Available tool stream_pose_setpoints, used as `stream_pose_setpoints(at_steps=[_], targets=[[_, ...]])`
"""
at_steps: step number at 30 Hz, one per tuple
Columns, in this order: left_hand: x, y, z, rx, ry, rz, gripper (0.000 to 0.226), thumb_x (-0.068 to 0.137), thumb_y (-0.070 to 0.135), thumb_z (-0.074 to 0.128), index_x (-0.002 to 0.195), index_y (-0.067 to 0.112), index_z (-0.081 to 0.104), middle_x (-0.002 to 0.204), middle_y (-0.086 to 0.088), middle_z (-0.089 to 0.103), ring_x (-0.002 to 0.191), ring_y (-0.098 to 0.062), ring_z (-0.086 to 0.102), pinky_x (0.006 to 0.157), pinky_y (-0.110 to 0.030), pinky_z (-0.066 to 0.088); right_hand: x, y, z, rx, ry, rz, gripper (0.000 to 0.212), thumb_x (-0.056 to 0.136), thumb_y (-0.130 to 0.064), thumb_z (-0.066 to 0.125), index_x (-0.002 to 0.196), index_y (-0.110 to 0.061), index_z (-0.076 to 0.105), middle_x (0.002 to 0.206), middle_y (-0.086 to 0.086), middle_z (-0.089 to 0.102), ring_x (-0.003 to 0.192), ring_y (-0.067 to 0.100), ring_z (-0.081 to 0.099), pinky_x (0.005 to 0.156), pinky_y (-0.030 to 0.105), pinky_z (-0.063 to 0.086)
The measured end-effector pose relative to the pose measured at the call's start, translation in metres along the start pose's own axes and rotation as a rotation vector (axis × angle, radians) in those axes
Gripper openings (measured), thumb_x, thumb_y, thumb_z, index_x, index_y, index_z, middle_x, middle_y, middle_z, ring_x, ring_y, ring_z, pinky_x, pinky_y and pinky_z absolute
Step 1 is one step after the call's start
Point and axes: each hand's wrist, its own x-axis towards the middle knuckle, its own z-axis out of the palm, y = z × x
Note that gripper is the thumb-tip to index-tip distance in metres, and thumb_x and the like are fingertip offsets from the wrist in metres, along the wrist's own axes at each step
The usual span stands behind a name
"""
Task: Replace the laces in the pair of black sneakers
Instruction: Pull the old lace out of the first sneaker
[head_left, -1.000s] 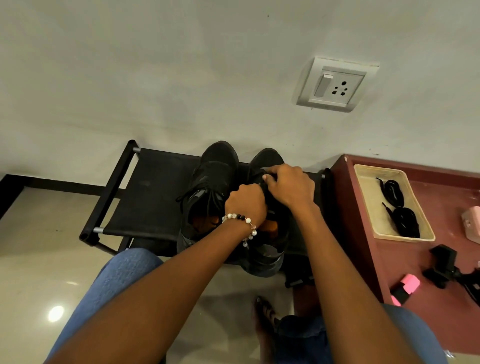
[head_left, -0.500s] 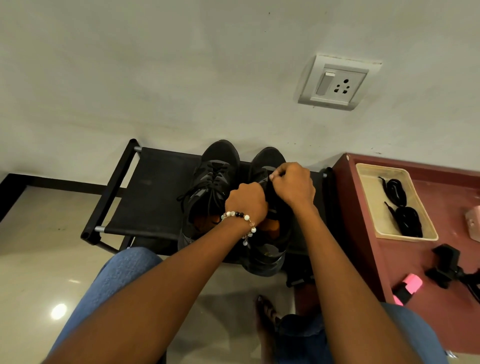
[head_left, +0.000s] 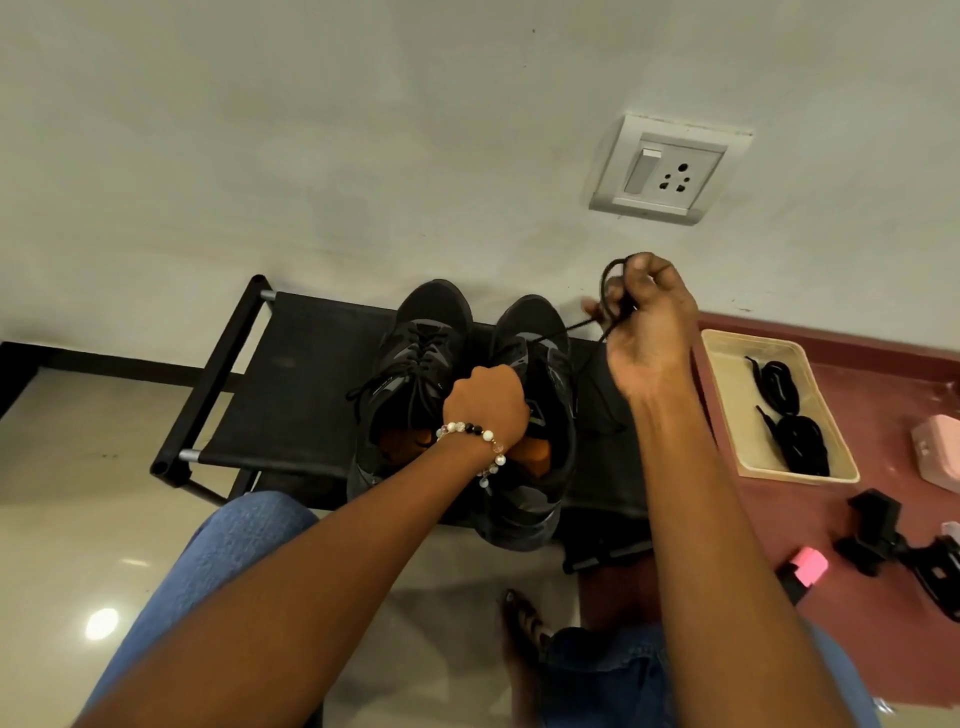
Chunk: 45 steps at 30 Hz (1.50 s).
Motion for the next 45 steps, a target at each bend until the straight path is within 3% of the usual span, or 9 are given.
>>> stream_pose_setpoints(at_steps=[8,14,22,25,29,32,35,41,45], targets=[[0.002,0.001,0.002,0.0,-0.003,0.003,0.023,0.097,0.023,0.052,0.109,0.004,0.056,0.113,-0.017,0.057,0.103,-0.037,0.057,0.069,-0.035,0.041,0.003,0.048,0.0,-1.44,-0.253,-0.168,0.027,0.091,-0.024,0.064,0.117,-0.018,0.07,0.118,0.008,0.067,0.104,0.023,0.064,0.092,0.037,0.052],[0.002,0.0,0.002,0.017,0.009,-0.002,0.02,0.098,0.019,0.048,0.11,0.004,0.057,0.113,-0.016,0.057,0.103,-0.036,0.058,0.069,-0.034,0.041,-0.002,0.059,0.003,-1.69,-0.211,-0.127,0.027,0.095,-0.028,0.06,0.11,-0.009,0.07,0.115,0.015,0.056,0.097,0.035,0.06,0.076,0.038,0.048],[0.002,0.001,0.004,0.017,0.009,-0.011,0.022,0.098,0.02,0.05,0.111,0.005,0.057,0.115,-0.016,0.057,0.106,-0.036,0.057,0.069,-0.034,0.04,-0.003,0.048,0.006,-1.319,-0.055,0.009,0.021,0.094,-0.024,0.058,0.086,-0.008,0.068,0.084,0.005,0.064,0.086,0.025,0.061,0.069,0.035,0.047],[0.002,0.0,0.005,0.007,0.009,-0.002,0.02,0.098,0.021,0.05,0.107,0.004,0.058,0.112,-0.016,0.058,0.104,-0.037,0.058,0.068,-0.035,0.041,0.0,0.04,0.006,-0.881,0.025,0.104,0.021,0.097,-0.022,0.054,0.091,-0.008,0.068,0.083,0.004,0.067,0.075,0.017,0.061,0.065,0.034,0.052],[0.002,0.0,0.004,0.005,0.008,0.005,0.021,0.098,0.022,0.05,0.106,0.005,0.058,0.112,-0.016,0.058,0.102,-0.037,0.058,0.068,-0.035,0.042,-0.003,0.008,0.006,-0.11,-0.016,0.106,0.018,0.102,-0.015,0.043,0.089,-0.015,0.056,0.096,0.012,0.07,0.065,0.009,0.051,0.047,0.021,0.028],[0.001,0.0,0.004,0.012,0.01,0.011,0.022,0.097,0.023,0.051,0.108,0.005,0.058,0.113,-0.015,0.057,0.103,-0.036,0.058,0.069,-0.035,0.041,0.0,-0.004,0.004,0.091,-0.022,0.06,0.019,0.102,-0.018,0.046,0.084,-0.016,0.052,0.077,0.007,0.061,0.064,0.012,0.051,0.047,0.021,0.029],[0.001,0.0,0.003,0.006,0.006,0.011,0.021,0.097,0.022,0.051,0.107,0.005,0.058,0.112,-0.015,0.058,0.102,-0.036,0.058,0.069,-0.035,0.042,0.0,0.006,0.005,-0.333,0.026,-0.046,0.014,0.099,-0.021,0.055,0.086,-0.015,0.057,0.067,-0.001,0.055,0.061,0.009,0.05,0.05,0.02,0.035],[0.0,0.0,0.002,-0.006,0.0,0.003,0.02,0.097,0.021,0.051,0.106,0.005,0.058,0.112,-0.016,0.057,0.102,-0.036,0.057,0.068,-0.035,0.041,0.009,0.052,-0.002,-1.467,-0.22,-0.225,0.023,0.088,-0.015,0.067,0.109,-0.007,0.07,0.107,0.013,0.067,0.099,0.028,0.063,0.082,0.028,0.048],[0.001,-0.001,0.001,-0.015,-0.01,-0.009,0.02,0.097,0.02,0.051,0.108,0.005,0.057,0.114,-0.016,0.056,0.104,-0.036,0.057,0.069,-0.035,0.041,0.005,0.063,0.003,-1.703,-0.343,-0.252,0.019,0.089,-0.012,0.063,0.102,0.001,0.07,0.106,0.022,0.058,0.099,0.037,0.057,0.073,0.036,0.047]])
